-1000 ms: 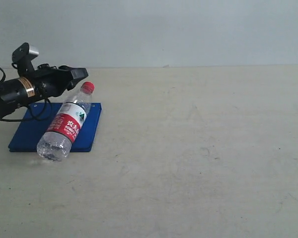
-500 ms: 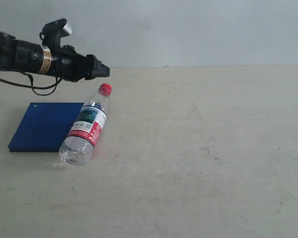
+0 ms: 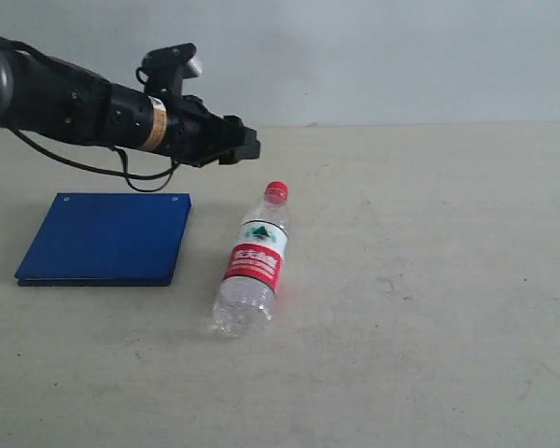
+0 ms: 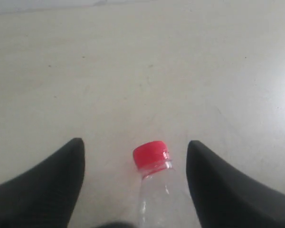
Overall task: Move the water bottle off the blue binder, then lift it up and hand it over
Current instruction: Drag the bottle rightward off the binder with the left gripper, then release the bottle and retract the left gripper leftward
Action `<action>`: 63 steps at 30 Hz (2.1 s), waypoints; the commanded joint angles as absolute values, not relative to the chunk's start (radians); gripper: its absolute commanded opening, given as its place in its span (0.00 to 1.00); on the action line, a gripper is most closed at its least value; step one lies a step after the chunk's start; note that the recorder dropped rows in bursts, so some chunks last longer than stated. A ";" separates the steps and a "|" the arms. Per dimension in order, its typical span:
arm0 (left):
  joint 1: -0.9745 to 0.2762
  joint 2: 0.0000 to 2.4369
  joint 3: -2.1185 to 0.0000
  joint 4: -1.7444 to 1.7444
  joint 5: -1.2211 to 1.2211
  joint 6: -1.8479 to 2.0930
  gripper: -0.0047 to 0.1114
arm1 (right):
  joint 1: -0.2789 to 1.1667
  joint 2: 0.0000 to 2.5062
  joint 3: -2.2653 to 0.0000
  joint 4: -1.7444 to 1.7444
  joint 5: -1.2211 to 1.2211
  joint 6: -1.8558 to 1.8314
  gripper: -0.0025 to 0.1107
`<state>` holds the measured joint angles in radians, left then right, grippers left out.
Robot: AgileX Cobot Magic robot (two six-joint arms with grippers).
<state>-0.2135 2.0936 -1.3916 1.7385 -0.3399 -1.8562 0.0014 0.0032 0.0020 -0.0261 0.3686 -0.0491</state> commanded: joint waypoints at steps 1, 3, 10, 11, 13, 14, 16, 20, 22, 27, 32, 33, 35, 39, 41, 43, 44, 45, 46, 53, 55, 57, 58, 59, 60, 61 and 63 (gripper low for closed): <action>-0.304 2.125 -1.385 1.744 -0.294 -1.871 0.55 | -0.001 0.000 0.000 -0.031 0.357 -0.051 0.02; -0.336 2.135 -1.385 1.744 -0.259 -1.871 0.55 | -0.001 0.000 0.000 -0.031 0.357 -0.051 0.02; -0.382 2.162 -1.385 1.744 -0.314 -1.901 0.55 | -0.001 0.000 0.000 -0.031 0.357 -0.046 0.02; -0.385 2.167 -1.385 1.744 -0.336 -1.901 0.55 | -0.001 0.000 0.000 -0.031 0.357 -0.046 0.02; -0.385 2.176 -1.385 1.744 -0.363 -1.901 0.55 | -0.001 0.000 0.000 -0.031 0.357 -0.046 0.02; -0.385 2.176 -1.385 1.744 -0.363 -1.901 0.55 | -0.001 0.000 0.000 -0.031 0.357 -0.046 0.02; -0.383 2.176 -1.385 1.744 -0.334 -1.892 0.55 | -0.001 0.000 0.000 -0.031 0.357 -0.046 0.02; -0.380 2.147 -1.385 1.744 -0.210 -1.889 0.34 | -0.001 0.000 0.000 -0.031 0.357 -0.046 0.02; -0.380 2.114 -1.385 1.744 -0.137 -1.888 0.14 | -0.001 0.000 0.000 -0.031 0.357 -0.046 0.02; -0.382 1.962 -1.360 1.744 0.032 -1.836 0.08 | -0.001 0.000 0.000 -0.031 0.357 -0.046 0.02; -0.408 1.764 -1.248 1.744 0.203 -1.792 0.08 | -0.001 0.000 0.000 -0.031 0.357 -0.046 0.02; -0.418 1.723 -1.212 1.744 0.246 -1.786 0.08 | -0.001 0.000 0.000 -0.031 0.357 -0.046 0.02; -0.440 1.652 -1.133 1.744 0.343 -1.778 0.08 | -0.001 0.000 0.000 -0.031 0.357 -0.046 0.02; -0.485 1.498 -0.983 1.744 0.518 -1.775 0.08 | -0.001 0.000 0.000 -0.031 0.357 -0.046 0.02; -0.505 1.421 -0.919 1.744 0.562 -1.779 0.08 | -0.001 0.000 0.000 -0.031 0.357 -0.046 0.02; -0.523 1.329 -0.857 1.744 0.568 -1.782 0.08 | -0.001 0.000 0.000 -0.031 0.357 -0.046 0.02; -0.533 1.282 -0.828 1.744 0.568 -1.786 0.08 | -0.001 0.000 0.000 -0.031 0.357 -0.046 0.02; -0.544 1.233 -0.799 1.744 0.570 -1.786 0.08 | -0.001 0.000 0.000 -0.031 0.357 -0.046 0.02; -0.554 1.181 -0.770 1.744 0.570 -1.786 0.08 | -0.001 0.000 0.000 -0.031 0.357 -0.046 0.02; -0.579 0.825 -0.570 1.744 0.428 -1.782 0.08 | -0.001 0.000 0.000 -0.035 0.279 -0.058 0.02; -0.579 0.726 -0.504 1.744 0.362 -1.782 0.08 | 0.000 0.000 0.000 0.197 0.197 0.084 0.02; -0.579 0.642 -0.442 1.744 0.344 -1.782 0.08 | 0.000 0.000 0.000 0.436 0.160 0.219 0.02; -0.579 0.601 -0.405 1.744 0.349 -1.782 0.08 | 0.000 0.000 0.000 0.507 0.152 0.247 0.02; -0.579 0.563 -0.368 1.744 0.373 -1.782 0.08 | 0.000 0.000 0.000 0.542 0.136 0.253 0.02; -0.579 0.536 -0.336 1.744 0.400 -1.784 0.08 | 0.000 0.000 0.000 0.538 0.109 0.253 0.02; -0.579 0.506 -0.297 1.744 0.451 -1.799 0.08 | 0.000 0.000 0.000 0.523 0.078 0.248 0.02; -0.579 0.461 -0.228 1.744 0.580 -1.871 0.08 | 0.000 0.000 0.000 0.523 0.017 0.254 0.02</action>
<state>-0.5690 0.5583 -0.3122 1.7494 0.4329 -1.8028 0.0014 0.0032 0.0020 0.4938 0.1076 0.2335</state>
